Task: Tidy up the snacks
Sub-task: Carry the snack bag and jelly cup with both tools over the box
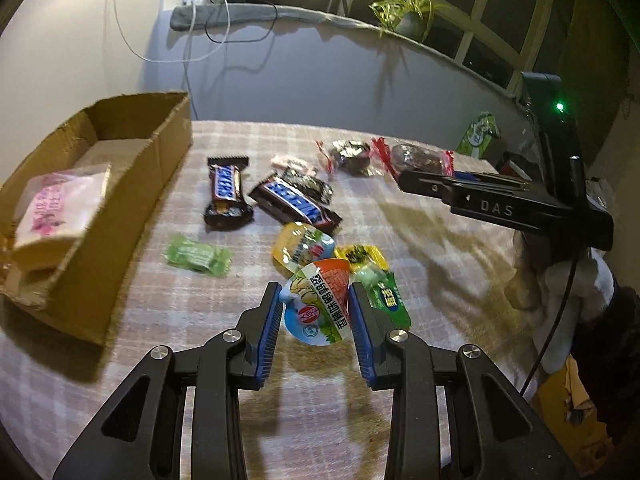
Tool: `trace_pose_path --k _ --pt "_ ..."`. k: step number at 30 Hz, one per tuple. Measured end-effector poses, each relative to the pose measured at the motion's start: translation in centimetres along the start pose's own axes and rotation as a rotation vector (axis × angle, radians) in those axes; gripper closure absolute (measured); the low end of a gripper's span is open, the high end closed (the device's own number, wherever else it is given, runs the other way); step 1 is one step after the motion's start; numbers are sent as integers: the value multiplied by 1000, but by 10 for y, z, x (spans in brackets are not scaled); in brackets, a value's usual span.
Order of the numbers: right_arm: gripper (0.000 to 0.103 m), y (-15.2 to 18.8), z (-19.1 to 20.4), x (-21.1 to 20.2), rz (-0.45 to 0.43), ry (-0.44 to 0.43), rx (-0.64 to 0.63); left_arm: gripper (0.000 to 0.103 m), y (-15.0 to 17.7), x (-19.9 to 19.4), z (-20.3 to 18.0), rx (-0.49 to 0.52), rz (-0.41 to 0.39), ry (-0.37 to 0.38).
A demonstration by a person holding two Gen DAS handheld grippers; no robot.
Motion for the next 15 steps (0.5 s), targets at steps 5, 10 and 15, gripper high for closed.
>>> trace_pose_path --k 5,10,15 --pt "58 -14 16 -11 -32 -32 -14 71 -7 -14 15 -17 -37 -19" --pt "58 -36 41 -17 -59 -62 -50 71 -15 -29 38 -48 -77 -45" --pt "58 -59 68 -15 -73 -88 -81 71 -22 -41 62 -80 -109 -77"
Point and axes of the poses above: each gripper's, at about its wrist camera, not at the fingertips, and x roughly the way its jaws point, z to its left, y to its underside, the point moved 6 cm from there along x, roughly the way its jaws point, and after that the axes turned 9 degrees about z, right-handed, at the moved point
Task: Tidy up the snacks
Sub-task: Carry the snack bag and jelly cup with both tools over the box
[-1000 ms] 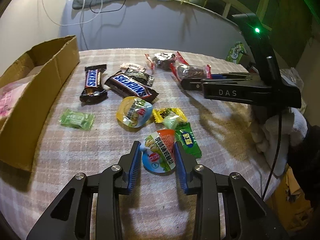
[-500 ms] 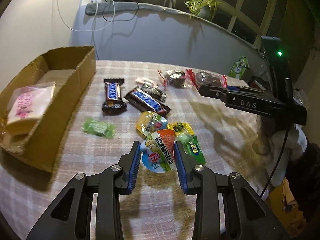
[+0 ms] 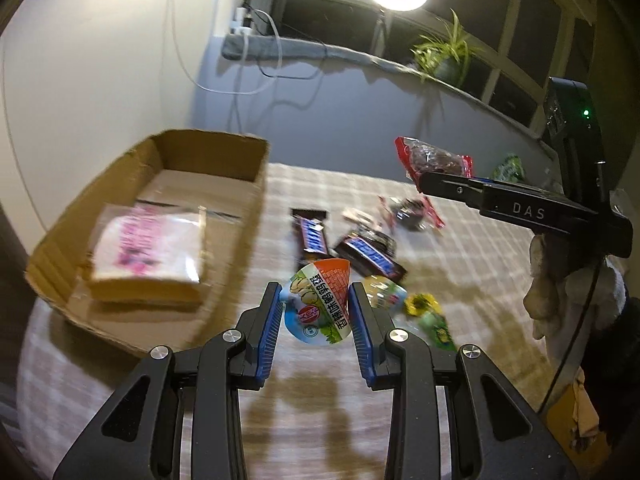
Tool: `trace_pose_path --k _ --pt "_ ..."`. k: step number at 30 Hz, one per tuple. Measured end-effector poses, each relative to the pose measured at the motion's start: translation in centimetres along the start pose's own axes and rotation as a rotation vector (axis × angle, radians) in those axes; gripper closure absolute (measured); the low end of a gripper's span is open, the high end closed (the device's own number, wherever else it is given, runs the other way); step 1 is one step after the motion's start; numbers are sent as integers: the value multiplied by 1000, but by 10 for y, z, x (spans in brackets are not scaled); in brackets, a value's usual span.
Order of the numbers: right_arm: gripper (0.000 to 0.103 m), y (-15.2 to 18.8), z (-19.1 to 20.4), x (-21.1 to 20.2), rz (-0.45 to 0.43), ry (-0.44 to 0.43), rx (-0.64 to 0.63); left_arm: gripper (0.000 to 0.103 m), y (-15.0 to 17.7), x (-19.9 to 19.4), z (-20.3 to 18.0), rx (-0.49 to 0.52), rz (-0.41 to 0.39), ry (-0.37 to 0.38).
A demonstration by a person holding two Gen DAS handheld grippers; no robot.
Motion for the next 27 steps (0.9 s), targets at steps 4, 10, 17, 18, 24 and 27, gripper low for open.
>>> trace_pose_path --k 4,10,17,18,24,27 --pt "58 -17 20 8 -5 -24 -22 71 -8 -5 19 -24 -21 -21" --pt "58 -43 44 29 8 -64 -51 71 -26 -7 46 -47 -38 -47" --pt "58 -69 72 57 31 -101 -89 71 -58 -4 78 -88 -50 -78" --pt "58 -72 75 63 38 -107 -90 71 -61 -1 82 -92 -49 -82" --pt "58 -88 92 92 67 -119 -113 71 -79 13 100 -114 -29 -100" --pt "58 -95 97 107 86 -126 -126 71 -84 18 107 -124 -21 -110"
Point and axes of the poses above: each gripper's, at about its wrist camera, not at the fingertips, and x roughly the way its jaws point, z to its left, y to its underside, the point moved 6 cm from there along x, roughly the way its jaws point, and after that the axes turned 9 degrees about z, right-handed, at the moved point
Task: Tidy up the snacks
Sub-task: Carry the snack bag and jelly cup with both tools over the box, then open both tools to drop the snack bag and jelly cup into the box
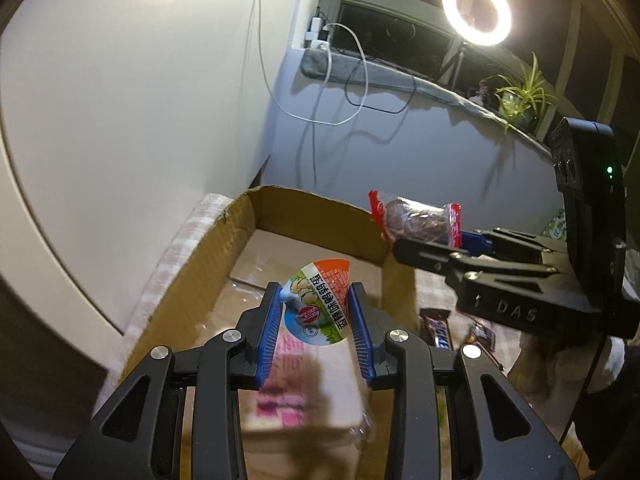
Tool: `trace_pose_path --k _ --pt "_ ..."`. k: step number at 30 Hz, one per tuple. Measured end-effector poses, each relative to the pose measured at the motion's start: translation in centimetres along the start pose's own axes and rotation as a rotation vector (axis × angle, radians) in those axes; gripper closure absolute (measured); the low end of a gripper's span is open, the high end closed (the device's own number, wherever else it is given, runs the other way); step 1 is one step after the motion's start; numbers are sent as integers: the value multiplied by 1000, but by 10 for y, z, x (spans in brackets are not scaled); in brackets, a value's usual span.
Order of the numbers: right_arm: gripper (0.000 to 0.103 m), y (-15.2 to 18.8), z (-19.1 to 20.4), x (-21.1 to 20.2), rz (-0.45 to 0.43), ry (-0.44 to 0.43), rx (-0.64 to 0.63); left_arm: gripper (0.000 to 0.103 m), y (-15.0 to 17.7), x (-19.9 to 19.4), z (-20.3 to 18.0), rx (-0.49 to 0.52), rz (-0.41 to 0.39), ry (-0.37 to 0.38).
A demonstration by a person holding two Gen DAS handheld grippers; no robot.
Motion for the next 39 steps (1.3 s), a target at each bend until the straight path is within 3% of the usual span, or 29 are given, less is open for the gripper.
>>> trace_pose_path --k 15,17,19,39 --pt "52 -10 4 36 45 -5 -32 67 -8 12 16 -35 23 -29" --pt "47 -9 5 35 43 2 -30 60 -9 11 16 -35 23 -34" --pt "39 -8 4 32 35 7 -27 59 -9 11 17 -39 21 -36" --pt "39 7 -1 -19 -15 32 -14 59 1 -24 -6 -9 -26 -10"
Point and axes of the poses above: each gripper's, at about its wrist camera, not at the fingertips, and x roughly the way its jaws point, z to its left, y to its underside, the point moved 6 cm from there along x, roughly the way its jaws point, and after that the axes turned 9 degrees about z, right-handed, at the moved point
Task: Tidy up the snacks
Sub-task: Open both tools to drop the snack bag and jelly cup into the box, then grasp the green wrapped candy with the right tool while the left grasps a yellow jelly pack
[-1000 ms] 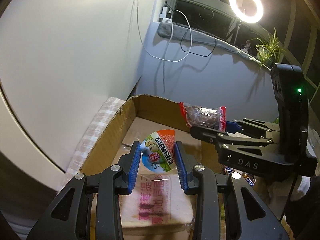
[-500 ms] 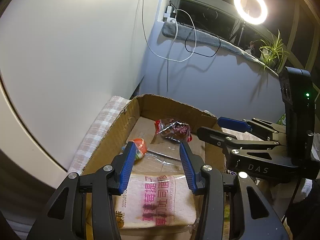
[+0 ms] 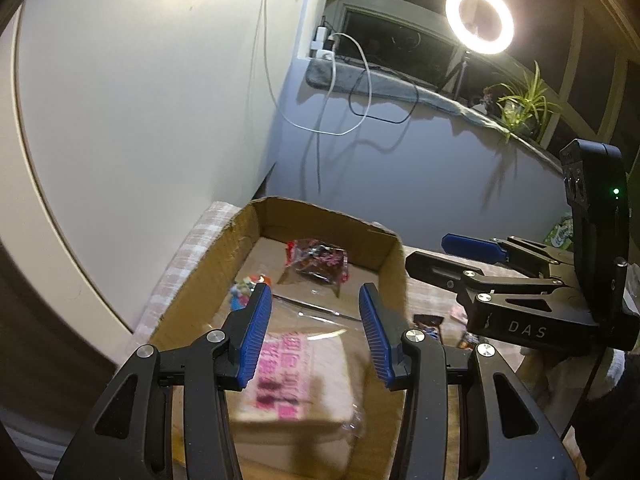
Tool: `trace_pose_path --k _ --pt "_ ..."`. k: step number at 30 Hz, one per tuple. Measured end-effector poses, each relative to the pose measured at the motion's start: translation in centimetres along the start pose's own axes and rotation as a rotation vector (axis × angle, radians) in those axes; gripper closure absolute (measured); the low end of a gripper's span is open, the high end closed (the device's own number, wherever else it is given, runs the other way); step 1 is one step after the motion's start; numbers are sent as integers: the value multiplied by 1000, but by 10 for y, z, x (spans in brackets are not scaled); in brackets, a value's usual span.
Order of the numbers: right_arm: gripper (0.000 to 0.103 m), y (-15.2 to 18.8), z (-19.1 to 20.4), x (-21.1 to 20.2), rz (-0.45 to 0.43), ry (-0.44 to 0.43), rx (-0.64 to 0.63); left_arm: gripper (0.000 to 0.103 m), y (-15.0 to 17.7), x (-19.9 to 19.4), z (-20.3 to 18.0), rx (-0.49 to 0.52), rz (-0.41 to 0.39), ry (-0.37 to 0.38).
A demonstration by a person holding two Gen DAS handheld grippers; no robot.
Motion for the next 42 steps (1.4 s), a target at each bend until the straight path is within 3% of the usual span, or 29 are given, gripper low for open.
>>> trace_pose_path --k 10,21,31,35,42 --pt "39 38 -21 -51 -35 27 38 59 16 -16 -39 44 -5 55" --pt "39 127 -49 -85 16 85 122 59 53 -10 -92 134 49 139" --pt "39 206 -37 -75 126 99 211 59 87 17 -125 194 144 190" --pt "48 218 -30 -69 139 108 226 59 99 29 -137 229 183 198" --pt "50 219 -26 -55 156 123 225 59 107 48 -153 292 223 186"
Point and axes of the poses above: each gripper's, at about its wrist camera, not at the fingertips, and x roughly the way its jaws point, z to its left, y to its underside, the point moved 6 cm from there along x, roughly the way its jaws point, and after that the axes turned 9 degrees about z, right-handed, at the moved point
